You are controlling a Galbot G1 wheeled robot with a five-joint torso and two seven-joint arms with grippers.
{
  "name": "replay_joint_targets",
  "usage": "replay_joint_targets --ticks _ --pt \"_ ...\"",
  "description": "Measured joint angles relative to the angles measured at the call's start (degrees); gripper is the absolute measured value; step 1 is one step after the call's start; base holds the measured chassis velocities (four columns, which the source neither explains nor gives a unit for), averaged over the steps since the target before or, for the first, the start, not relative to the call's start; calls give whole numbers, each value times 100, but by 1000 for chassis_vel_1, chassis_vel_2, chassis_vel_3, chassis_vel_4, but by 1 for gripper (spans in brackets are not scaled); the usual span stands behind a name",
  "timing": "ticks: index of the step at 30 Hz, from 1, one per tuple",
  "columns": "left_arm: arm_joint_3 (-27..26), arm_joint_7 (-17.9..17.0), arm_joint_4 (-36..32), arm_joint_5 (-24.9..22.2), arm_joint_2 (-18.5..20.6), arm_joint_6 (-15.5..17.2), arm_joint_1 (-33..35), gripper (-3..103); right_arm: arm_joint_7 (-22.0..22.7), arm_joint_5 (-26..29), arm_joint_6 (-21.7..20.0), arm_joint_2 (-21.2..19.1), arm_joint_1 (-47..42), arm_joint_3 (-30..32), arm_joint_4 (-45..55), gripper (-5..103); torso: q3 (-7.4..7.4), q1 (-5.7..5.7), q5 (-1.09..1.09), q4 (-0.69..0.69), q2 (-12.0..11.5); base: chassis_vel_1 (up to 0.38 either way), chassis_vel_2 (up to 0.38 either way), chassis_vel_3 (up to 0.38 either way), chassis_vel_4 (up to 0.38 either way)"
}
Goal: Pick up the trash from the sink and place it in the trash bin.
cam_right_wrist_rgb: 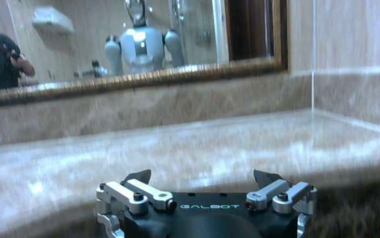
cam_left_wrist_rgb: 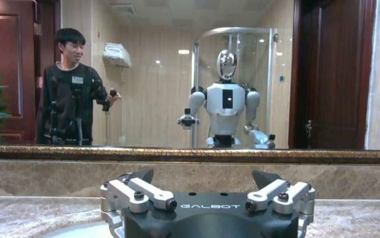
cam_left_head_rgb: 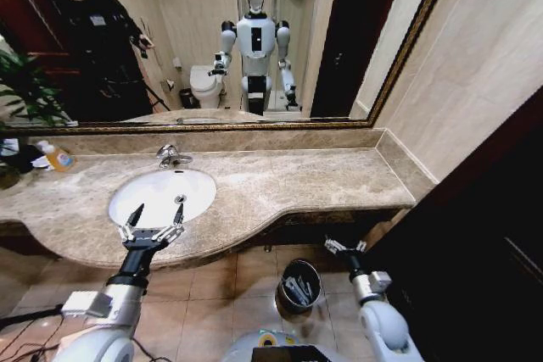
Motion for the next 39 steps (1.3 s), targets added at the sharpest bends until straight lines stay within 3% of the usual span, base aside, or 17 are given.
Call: replay_joint_targets --ticks 11,16,39 --pt "0 0 0 0 0 0 0 100 128 -142 -454 -136 -57 96 1057 100 0 0 -1 0 0 0 0 0 0" --pt "0 0 0 0 0 0 0 100 -312 -391 -219 -161 -111 243 969 100 0 0 0 0 0 0 0 0 0" --pt "0 0 0 0 0 0 0 100 -221 -640 -266 -154 -110 258 914 100 0 0 0 0 0 0 0 0 0"
